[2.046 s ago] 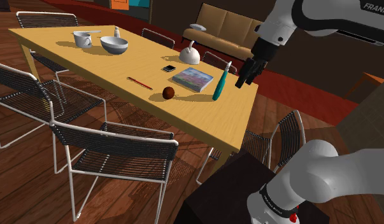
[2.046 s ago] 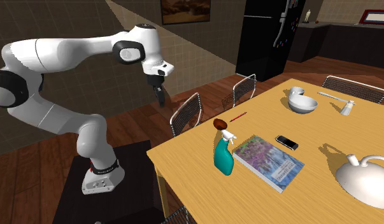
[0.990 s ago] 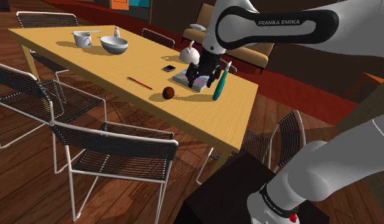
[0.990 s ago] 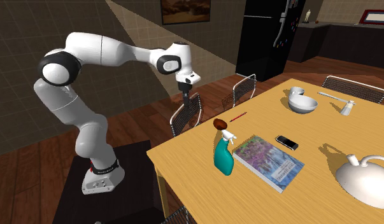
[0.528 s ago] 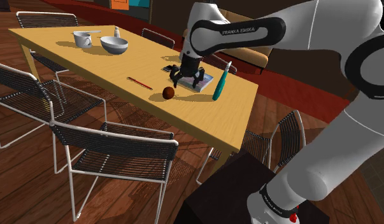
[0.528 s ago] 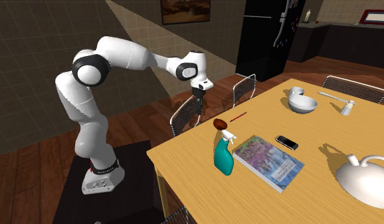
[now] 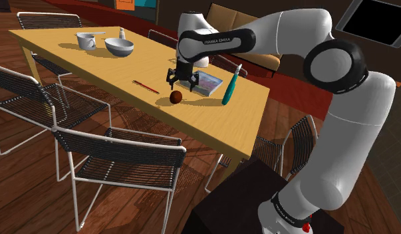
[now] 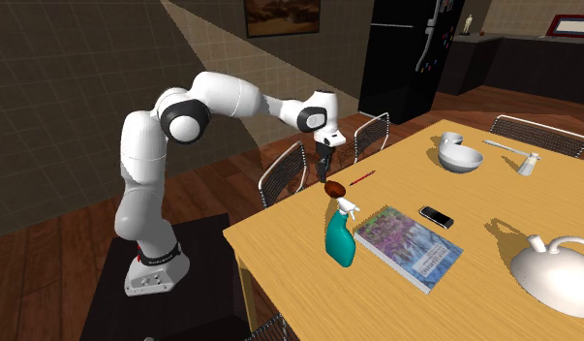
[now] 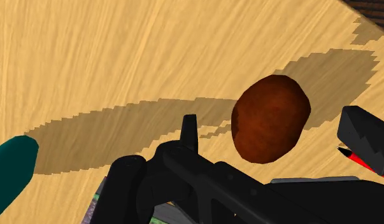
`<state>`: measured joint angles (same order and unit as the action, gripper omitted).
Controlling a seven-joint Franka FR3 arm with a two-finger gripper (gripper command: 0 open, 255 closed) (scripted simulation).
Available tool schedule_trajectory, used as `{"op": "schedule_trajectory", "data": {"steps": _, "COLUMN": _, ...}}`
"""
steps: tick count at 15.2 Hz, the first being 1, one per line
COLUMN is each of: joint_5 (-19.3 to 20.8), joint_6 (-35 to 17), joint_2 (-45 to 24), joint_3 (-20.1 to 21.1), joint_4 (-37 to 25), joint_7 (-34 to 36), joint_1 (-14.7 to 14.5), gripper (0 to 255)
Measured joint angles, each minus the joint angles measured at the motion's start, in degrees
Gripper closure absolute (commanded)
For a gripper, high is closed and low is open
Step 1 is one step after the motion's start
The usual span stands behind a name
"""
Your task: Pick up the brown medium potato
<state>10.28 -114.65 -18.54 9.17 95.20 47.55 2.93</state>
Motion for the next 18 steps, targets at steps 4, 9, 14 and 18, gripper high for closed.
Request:
{"op": "schedule_trajectory", "data": {"steps": 4, "joint_5": 1.8, "joint_6": 2.1, "joint_2": -9.5, "joint_3": -1.7, "joint_4": -10.7, "joint_7": 4.4, "joint_1": -1.0, "gripper": 0}}
{"op": "schedule_trajectory", "data": {"steps": 9, "joint_5": 2.3, "joint_6": 0.0, "joint_2": -12.2, "joint_3": -2.3, "joint_4": -11.2, "joint_7": 5.6, "joint_1": -1.1, "gripper": 0}}
{"op": "schedule_trajectory", "data": {"steps": 14, "joint_5": 2.6, "joint_6": -1.9, "joint_2": -13.2, "joint_3": -2.4, "joint_4": -10.3, "joint_7": 6.1, "joint_1": -1.1, "gripper": 255}}
{"op": "schedule_trajectory", "data": {"steps": 18, "joint_5": 2.6, "joint_6": -2.0, "joint_2": -13.3, "joint_3": -2.4, "joint_4": -10.4, "joint_7": 6.1, "joint_1": -1.2, "gripper": 255}}
